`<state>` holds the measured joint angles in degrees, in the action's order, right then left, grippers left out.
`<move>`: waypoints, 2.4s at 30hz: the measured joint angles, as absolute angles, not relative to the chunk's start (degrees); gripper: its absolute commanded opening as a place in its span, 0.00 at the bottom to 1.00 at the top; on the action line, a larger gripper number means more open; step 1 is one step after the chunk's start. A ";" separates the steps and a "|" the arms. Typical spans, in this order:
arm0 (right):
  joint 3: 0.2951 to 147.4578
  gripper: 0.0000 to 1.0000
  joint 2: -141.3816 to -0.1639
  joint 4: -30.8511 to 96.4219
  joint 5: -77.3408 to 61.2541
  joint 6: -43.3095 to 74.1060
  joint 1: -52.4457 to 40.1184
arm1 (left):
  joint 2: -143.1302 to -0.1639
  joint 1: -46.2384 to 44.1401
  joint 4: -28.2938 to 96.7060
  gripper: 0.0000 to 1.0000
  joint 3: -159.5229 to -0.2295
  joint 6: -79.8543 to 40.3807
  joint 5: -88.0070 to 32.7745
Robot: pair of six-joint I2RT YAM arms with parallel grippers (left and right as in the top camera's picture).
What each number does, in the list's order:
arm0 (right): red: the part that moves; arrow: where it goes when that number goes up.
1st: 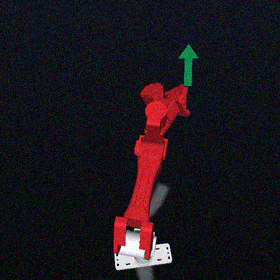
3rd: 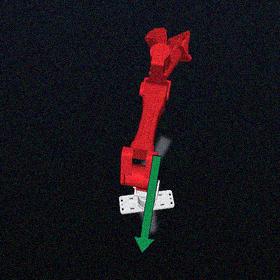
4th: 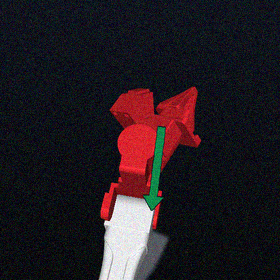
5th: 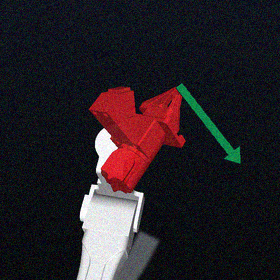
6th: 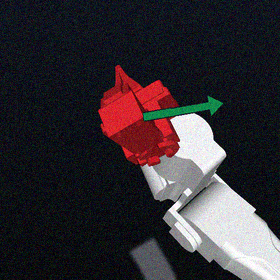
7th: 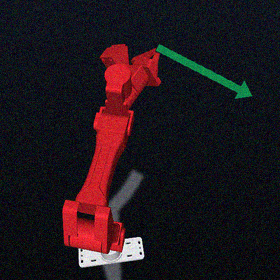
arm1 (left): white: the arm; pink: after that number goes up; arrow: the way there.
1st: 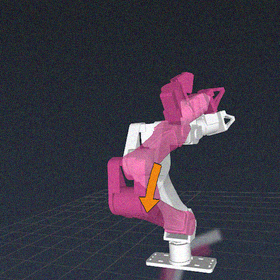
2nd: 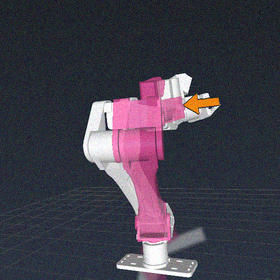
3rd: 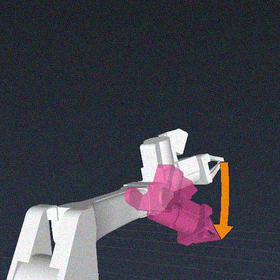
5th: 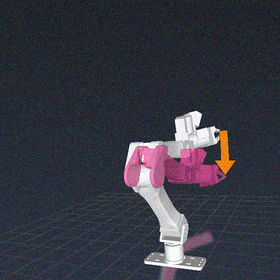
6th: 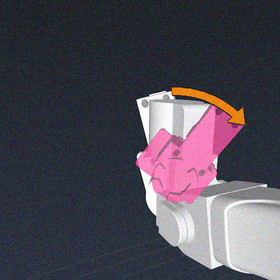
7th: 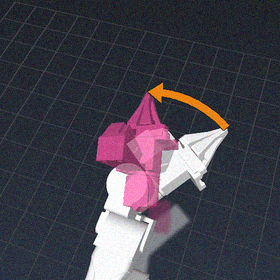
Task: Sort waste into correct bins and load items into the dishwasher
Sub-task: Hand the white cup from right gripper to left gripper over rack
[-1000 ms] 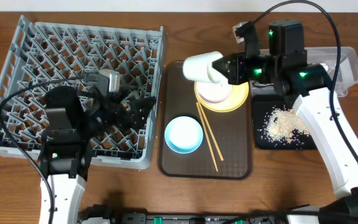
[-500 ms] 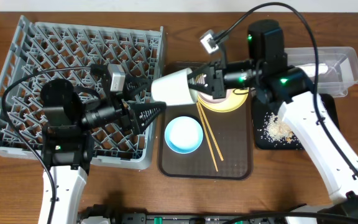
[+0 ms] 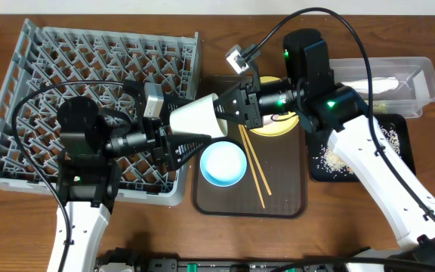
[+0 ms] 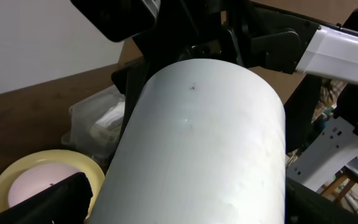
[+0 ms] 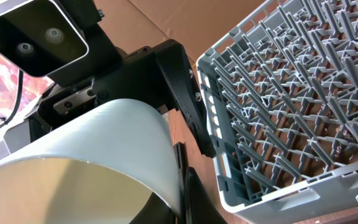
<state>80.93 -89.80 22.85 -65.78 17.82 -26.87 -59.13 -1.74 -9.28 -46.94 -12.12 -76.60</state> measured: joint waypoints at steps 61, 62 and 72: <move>80.93 0.01 -90.50 19.11 -75.66 18.87 -23.64 | -59.13 -2.33 -18.55 0.80 -46.94 -14.81 -77.41; 80.93 0.01 -90.50 18.83 -76.62 18.90 -23.40 | -59.13 -2.55 -19.99 0.80 -46.94 -15.94 -77.49; 80.93 0.01 -90.50 18.41 -82.37 19.09 -23.05 | -59.09 -3.14 -31.55 0.80 -46.96 -31.83 -78.15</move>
